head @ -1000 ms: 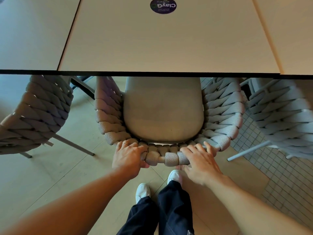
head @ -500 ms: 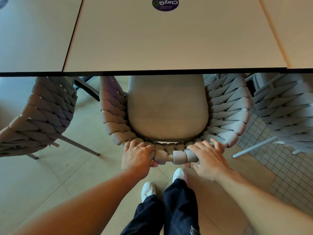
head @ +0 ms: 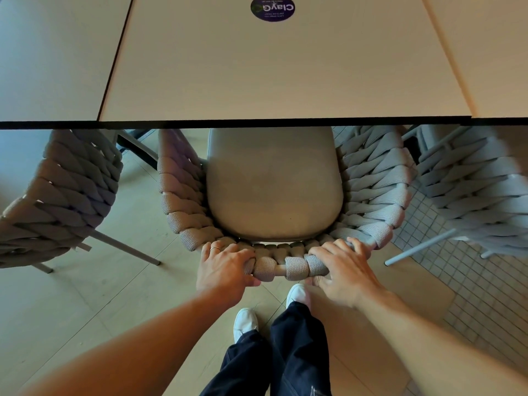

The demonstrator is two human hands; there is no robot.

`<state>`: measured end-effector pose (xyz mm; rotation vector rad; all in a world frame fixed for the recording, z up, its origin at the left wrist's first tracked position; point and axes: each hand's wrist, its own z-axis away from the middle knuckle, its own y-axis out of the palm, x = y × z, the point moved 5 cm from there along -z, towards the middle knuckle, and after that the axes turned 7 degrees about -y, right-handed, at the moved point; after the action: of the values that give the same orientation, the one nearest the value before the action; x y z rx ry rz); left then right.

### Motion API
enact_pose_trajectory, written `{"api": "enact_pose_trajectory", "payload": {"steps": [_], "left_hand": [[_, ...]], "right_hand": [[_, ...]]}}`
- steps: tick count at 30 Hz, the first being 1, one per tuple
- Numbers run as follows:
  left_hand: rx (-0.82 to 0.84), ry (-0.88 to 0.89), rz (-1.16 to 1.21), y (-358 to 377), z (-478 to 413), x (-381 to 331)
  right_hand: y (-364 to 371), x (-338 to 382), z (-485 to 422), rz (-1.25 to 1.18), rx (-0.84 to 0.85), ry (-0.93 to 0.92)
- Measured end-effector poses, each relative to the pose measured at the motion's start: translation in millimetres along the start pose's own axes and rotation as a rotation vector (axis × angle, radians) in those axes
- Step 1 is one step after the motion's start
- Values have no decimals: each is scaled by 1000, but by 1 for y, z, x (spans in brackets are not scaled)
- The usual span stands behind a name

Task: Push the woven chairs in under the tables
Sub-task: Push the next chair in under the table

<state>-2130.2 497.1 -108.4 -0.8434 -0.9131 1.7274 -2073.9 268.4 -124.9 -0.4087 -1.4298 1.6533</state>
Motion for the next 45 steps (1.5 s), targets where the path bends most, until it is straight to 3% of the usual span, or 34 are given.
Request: {"api": "enact_pose_trajectory", "payload": {"steps": [21,28,37,45], "left_hand": [[29,-35,43,0,9,10],[49,-24,67,-10,8,13],[135,-124,155,-34,-4,-1],[197,70,275,-52,-11,-52]], "right_hand": [[2,14,-5,-11,21,51],[-9,21,-3,-123,2,87],[-40,7,9,-567,-253,350],[-56,-17,59,-612,-327,538]]}}
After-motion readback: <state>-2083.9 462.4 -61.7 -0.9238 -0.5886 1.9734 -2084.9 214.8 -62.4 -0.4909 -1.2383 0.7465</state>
